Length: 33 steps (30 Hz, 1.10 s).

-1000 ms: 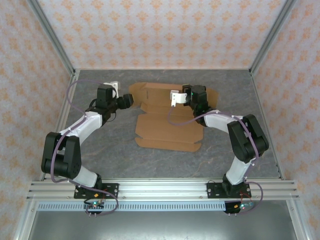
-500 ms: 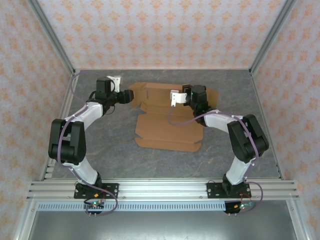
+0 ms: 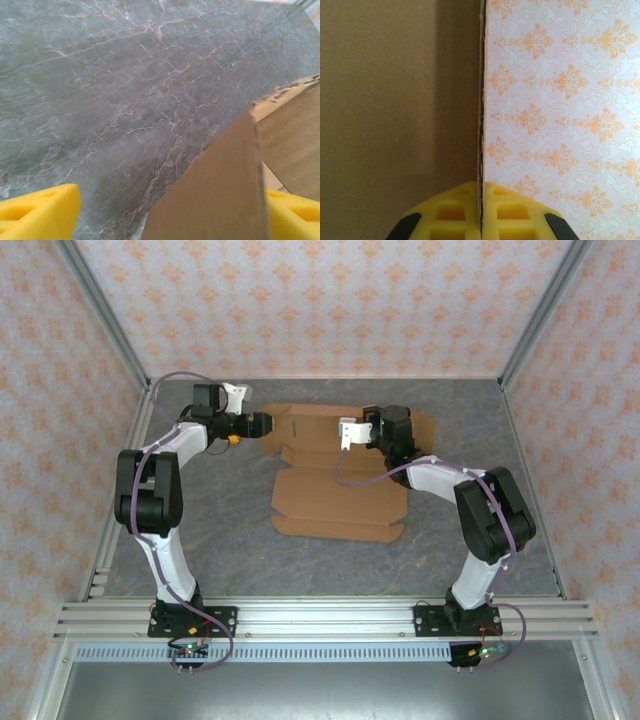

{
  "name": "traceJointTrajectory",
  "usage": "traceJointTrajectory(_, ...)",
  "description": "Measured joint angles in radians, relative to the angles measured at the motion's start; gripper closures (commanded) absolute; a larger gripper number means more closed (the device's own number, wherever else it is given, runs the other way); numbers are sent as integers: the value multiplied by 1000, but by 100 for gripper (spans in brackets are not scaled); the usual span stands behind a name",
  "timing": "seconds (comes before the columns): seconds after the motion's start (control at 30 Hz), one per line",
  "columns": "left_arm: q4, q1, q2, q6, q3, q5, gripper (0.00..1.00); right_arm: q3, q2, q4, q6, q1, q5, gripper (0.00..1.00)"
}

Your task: Fold the paper box

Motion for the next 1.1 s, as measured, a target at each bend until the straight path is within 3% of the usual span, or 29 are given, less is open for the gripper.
traceJointTrajectory(0.53,0,-15,29,59,-29,226,24,35,50,9,-2,0,31,100)
traceJointTrajectory(0.83,-41,-35,-85,129,-64,252,27,57,66,13,-2,0,50,100)
traceJointTrajectory(1.1,-106,-60,-54,148,1,203,28,57,66,16,-2,2,57,100)
